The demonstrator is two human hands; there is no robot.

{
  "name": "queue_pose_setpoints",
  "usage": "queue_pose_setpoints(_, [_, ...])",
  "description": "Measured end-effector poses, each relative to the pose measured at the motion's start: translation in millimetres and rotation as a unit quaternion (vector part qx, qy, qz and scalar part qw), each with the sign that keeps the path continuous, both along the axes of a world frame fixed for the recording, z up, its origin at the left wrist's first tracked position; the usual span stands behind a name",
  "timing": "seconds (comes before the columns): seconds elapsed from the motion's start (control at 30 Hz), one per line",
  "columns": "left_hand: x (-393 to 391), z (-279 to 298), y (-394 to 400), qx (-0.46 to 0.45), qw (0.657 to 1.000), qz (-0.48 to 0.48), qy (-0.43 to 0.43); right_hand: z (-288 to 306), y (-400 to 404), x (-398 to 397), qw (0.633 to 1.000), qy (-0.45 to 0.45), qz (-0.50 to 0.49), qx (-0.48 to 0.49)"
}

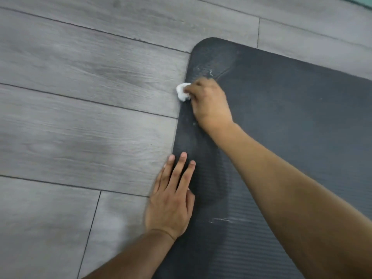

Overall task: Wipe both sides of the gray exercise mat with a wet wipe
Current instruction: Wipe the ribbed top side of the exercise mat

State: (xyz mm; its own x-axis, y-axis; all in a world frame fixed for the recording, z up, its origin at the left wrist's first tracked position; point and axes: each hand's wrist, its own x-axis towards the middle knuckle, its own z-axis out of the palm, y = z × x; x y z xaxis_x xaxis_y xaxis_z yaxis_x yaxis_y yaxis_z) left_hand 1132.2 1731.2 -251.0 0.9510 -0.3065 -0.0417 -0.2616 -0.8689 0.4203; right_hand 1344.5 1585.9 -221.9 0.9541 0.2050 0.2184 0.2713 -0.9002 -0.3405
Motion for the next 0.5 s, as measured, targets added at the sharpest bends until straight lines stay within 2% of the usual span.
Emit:
queue_pose_setpoints(0.07, [-0.4,-1.4,0.6,-0.002,1.000,0.004,-0.003,-2.6,23.7,-51.7,0.992,0.002,0.124,-0.005])
queue_pose_setpoints(0.13, [-1.0,-2.4,0.3,-0.001,1.000,0.010,-0.010,0.6,21.9,-83.0,0.983,0.010,0.180,-0.022])
queue_pose_setpoints(0.2, [-1.4,-3.1,-0.2,-0.006,1.000,0.014,-0.018,2.6,-7.4,-87.4,0.993,-0.008,0.111,-0.030])
queue_pose_setpoints(0.27, [-1.5,-3.4,0.3,-0.011,1.000,0.015,-0.022,3.3,-55.2,-86.8,0.997,-0.049,-0.058,-0.031])
queue_pose_setpoints(0.33, [-1.6,-3.5,0.3,-0.021,0.999,0.016,-0.027,8.9,-95.5,-95.3,0.980,-0.035,-0.195,-0.016])
queue_pose_setpoints(0.4, [-1.4,-3.2,0.0,-0.031,0.999,0.021,-0.027,20.6,-90.9,-112.3,0.977,-0.026,-0.211,0.012])
queue_pose_setpoints(0.5, [-1.5,-2.3,-0.4,-0.051,0.998,0.024,-0.028,17.7,-37.2,-155.8,0.993,-0.013,-0.104,0.046])
